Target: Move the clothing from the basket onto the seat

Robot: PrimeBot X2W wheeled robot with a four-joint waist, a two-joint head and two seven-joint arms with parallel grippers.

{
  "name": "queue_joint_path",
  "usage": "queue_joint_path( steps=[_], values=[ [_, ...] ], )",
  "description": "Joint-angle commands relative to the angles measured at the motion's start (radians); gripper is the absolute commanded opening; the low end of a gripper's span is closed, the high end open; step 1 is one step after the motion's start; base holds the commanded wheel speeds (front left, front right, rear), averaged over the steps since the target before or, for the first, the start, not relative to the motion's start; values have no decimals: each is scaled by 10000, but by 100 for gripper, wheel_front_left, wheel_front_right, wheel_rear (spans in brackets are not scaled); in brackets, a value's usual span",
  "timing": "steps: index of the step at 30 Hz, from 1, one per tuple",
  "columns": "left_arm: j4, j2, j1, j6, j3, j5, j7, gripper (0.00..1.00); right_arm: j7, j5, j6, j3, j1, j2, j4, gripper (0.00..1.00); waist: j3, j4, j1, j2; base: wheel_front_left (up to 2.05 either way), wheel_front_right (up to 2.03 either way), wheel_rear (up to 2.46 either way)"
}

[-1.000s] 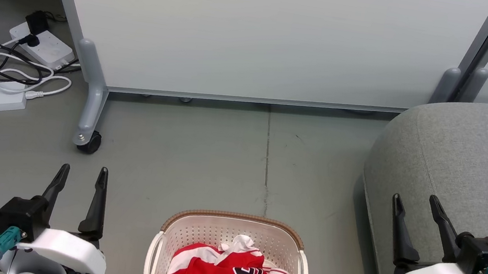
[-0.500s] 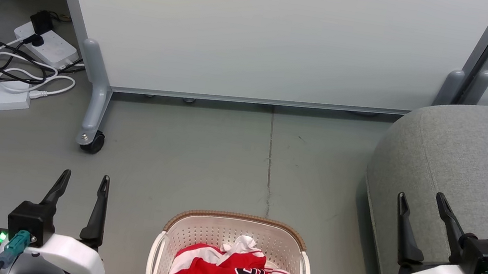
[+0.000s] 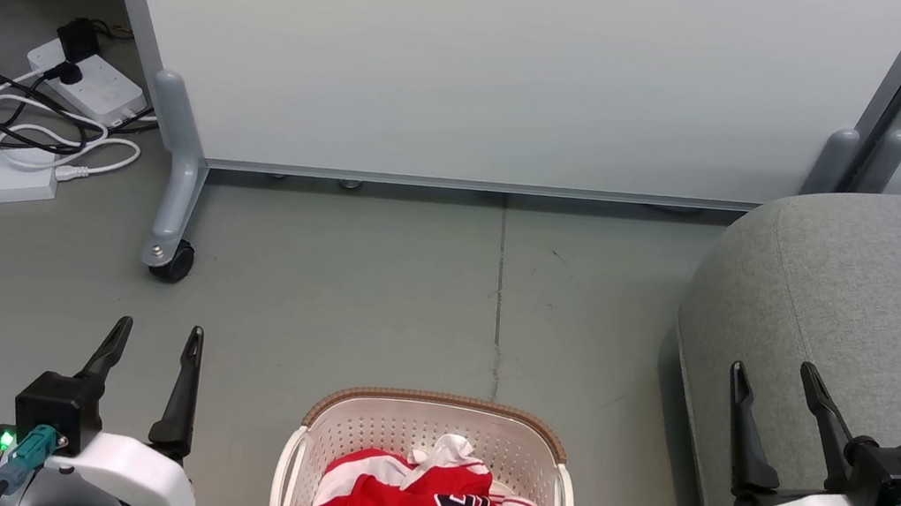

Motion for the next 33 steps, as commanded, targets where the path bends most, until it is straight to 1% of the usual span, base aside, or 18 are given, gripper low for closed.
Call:
queue_joint_path(
  steps=[1, 22, 27, 33],
  values=[
    [-41, 41, 10, -27, 8, -62, -3, 100, 41, 61, 22, -25, 28, -45, -12, 100, 5, -5, 0, 0, 0, 0, 0],
    [-69, 136, -57, 111, -140, -195, -64, 100, 223, 13, 22, -15, 2, -44, -115, 100, 167, 24, 0, 0, 0, 0, 0],
    [-86, 60, -219, 144, -209, -244, -96, 100, 251, -23, 22, 22, -156, -44, -201, 100, 389, -64, 0, 0, 0, 0, 0],
    [44, -29, -543, 21, -367, -281, -180, 100, 292, -26, 22, 80, -462, -44, -452, 100, 1011, -281, 0, 0, 0, 0, 0]
  ],
)
